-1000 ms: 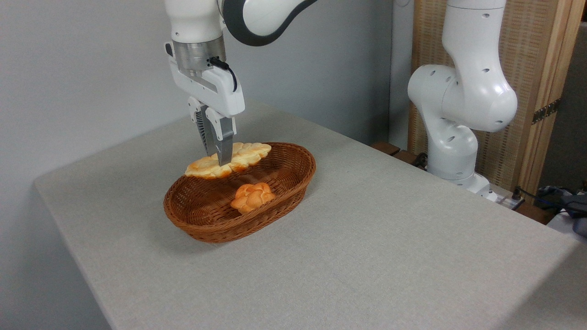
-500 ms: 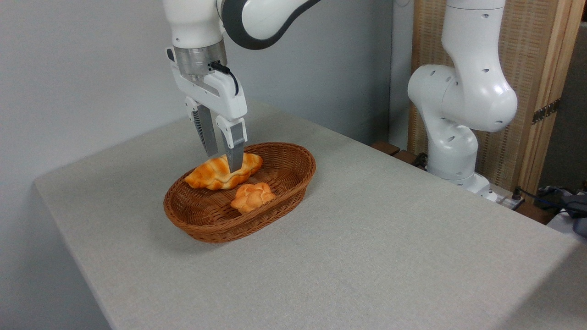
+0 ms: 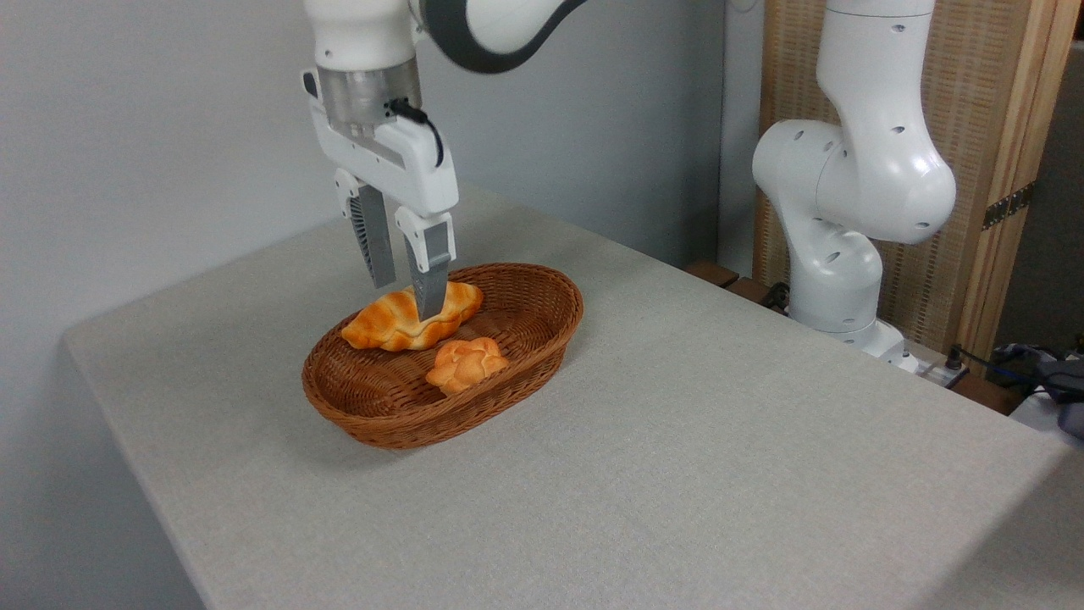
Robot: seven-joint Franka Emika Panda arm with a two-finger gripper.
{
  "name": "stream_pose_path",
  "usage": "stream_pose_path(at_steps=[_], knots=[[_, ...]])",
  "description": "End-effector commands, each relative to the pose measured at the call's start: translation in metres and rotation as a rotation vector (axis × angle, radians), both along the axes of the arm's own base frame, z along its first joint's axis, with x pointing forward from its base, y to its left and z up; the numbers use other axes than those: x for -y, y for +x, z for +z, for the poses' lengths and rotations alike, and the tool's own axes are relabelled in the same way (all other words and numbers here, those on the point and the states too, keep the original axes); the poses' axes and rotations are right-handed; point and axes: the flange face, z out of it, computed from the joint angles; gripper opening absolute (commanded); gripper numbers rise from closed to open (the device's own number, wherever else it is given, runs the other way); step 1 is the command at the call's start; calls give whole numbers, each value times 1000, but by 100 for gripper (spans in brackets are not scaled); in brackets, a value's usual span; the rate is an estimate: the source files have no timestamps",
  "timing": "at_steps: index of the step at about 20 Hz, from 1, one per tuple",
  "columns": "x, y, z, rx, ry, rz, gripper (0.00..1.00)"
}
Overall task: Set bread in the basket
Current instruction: 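Raise the open gripper up away from the basket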
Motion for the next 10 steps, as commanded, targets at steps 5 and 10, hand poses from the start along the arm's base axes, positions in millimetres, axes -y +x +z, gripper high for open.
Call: stream_pose_path(at_steps=[5, 10], knots=[[-73, -9, 36, -20, 4, -96, 100], [-102, -15, 43, -34, 2, -163, 100]])
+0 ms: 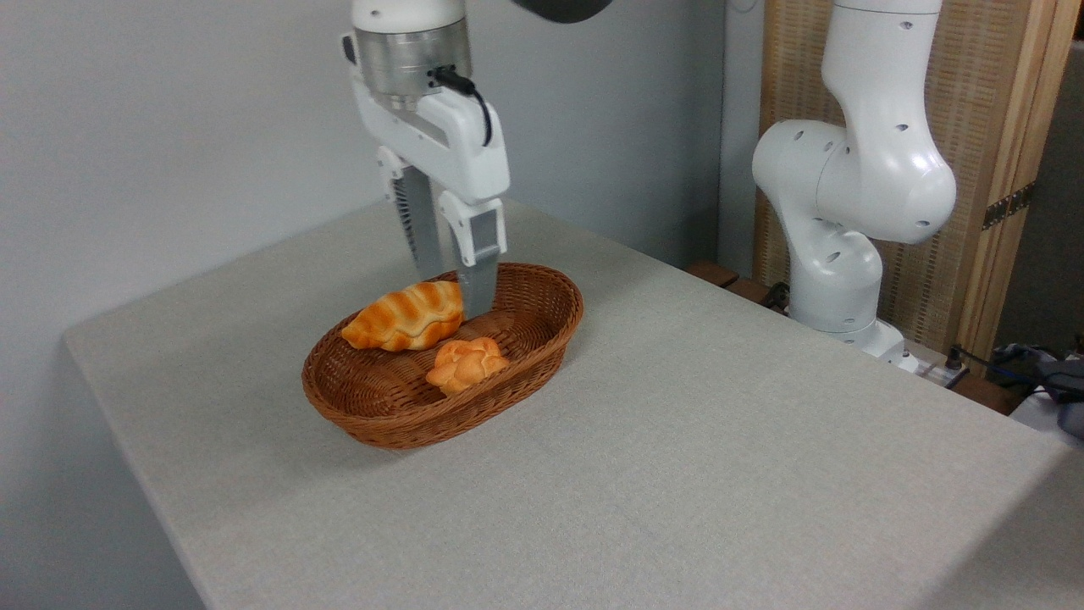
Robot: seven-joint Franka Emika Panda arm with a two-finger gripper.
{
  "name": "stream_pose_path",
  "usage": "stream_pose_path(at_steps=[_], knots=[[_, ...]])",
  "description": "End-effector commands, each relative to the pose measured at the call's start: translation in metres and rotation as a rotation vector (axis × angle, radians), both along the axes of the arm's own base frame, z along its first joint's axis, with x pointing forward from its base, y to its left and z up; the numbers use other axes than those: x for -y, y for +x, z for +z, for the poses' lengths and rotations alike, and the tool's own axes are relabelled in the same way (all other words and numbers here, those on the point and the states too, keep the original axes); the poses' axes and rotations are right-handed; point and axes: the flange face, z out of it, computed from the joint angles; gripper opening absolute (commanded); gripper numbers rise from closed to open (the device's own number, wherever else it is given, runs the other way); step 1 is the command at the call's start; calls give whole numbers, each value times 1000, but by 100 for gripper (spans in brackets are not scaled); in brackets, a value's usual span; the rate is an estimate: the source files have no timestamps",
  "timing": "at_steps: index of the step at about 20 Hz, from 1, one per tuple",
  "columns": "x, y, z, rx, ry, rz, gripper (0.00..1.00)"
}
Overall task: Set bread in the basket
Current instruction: 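Raise the open gripper up away from the basket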
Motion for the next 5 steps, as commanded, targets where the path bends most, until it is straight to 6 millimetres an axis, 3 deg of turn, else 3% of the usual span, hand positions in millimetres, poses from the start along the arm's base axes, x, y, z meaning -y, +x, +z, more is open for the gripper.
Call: stream_pose_path(at_steps=[1, 5], knots=[[-15, -7, 8, -8, -3, -45, 100], [-21, -6, 8, -9, -6, -33, 100]])
